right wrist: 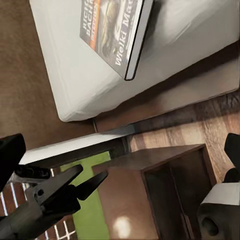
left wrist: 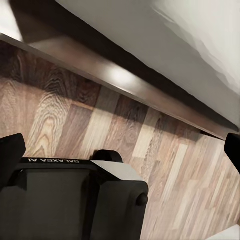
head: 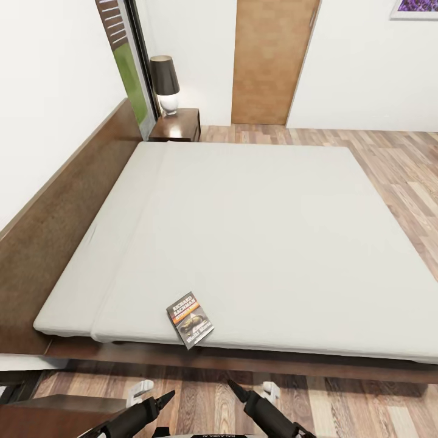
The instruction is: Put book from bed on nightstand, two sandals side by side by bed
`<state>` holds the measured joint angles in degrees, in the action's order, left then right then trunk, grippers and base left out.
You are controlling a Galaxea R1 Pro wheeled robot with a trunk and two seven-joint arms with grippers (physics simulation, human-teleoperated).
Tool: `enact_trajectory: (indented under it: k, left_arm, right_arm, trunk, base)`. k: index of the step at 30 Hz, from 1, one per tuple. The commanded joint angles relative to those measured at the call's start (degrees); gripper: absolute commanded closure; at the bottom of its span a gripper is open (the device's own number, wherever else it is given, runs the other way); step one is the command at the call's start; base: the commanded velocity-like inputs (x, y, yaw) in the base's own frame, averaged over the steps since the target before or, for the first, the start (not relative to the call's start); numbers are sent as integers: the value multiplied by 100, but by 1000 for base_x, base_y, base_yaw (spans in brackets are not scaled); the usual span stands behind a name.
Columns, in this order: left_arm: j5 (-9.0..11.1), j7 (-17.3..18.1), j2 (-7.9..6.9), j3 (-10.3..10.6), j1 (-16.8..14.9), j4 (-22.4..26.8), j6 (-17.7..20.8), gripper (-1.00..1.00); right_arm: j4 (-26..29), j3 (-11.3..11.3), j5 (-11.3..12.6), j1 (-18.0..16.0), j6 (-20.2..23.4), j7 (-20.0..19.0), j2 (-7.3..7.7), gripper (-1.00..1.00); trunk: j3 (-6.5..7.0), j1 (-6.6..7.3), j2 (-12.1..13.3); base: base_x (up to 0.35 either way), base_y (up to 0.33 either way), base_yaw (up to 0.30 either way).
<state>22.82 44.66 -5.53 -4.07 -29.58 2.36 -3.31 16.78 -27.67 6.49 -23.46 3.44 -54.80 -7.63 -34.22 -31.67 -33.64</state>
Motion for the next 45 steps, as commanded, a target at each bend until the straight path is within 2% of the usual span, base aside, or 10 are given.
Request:
enact_trajectory:
  k: [1, 4, 7, 8, 11, 15, 18, 26, 31, 45]
  left_arm:
    - [-49, 16, 0, -37, -4, -9, -36, -100]
    - [-49, 16, 0, -38, -4, -8, -32, -100]
    - [-49, 16, 0, -33, -4, -7, -31, -100]
    - [-49, 16, 5, -33, -4, -7, -33, -100]
    - [-49, 16, 7, -33, -4, -7, -31, -100]
    - [-49, 16, 8, -33, -4, -7, -30, -100]
    - [-49, 16, 8, -33, -4, -7, -35, -100]
    - [-49, 9, 25, -26, -4, -7, -38, -100]
    - [-49, 0, 26, -24, -4, -9, -38, -100]
    - [-49, 9, 26, -32, -4, -16, -40, -100]
  right_arm:
    - [1, -2, 90, -1, 35, -15, -5, -100]
    - [-4, -1, 157, -80, 34, -2, -9, -100]
    - [-51, -1, 206, -535, 62, -14, -10, -100]
    - [-62, -1, 277, -578, 105, -47, -14, -100]
    - [-64, -1, 431, -598, 154, -81, -18, -100]
    - [-61, -1, 759, -610, 450, -100, -19, -100]
    - [-65, 3, 868, -615, 648, -106, -26, -100]
    - [-99, 31, 905, -616, 776, -192, -44, -100]
    - [-104, 41, 900, -616, 1271, -216, -45, -100]
    - [-115, 34, 898, -616, 1336, -207, -37, -100]
  trunk:
    - [-5, -2, -6]
    - [-5, -2, -6]
    - [-5, -2, -6]
    - [-5, -2, -6]
    - [-5, -2, -6]
    - [-5, -2, -6]
    - [-5, -2, -6]
    - [-5, -2, -6]
    - [-5, -2, -6]
    - [-5, -2, -6]
  base:
    - [0, 0, 0]
    - [0, 0, 0]
    - [0, 0, 0]
    - [0, 0, 0]
    - [0, 0, 0]
    - [0, 0, 0]
    - [0, 0, 0]
    - [0, 0, 0]
    - [0, 0, 0]
    - [0, 0, 0]
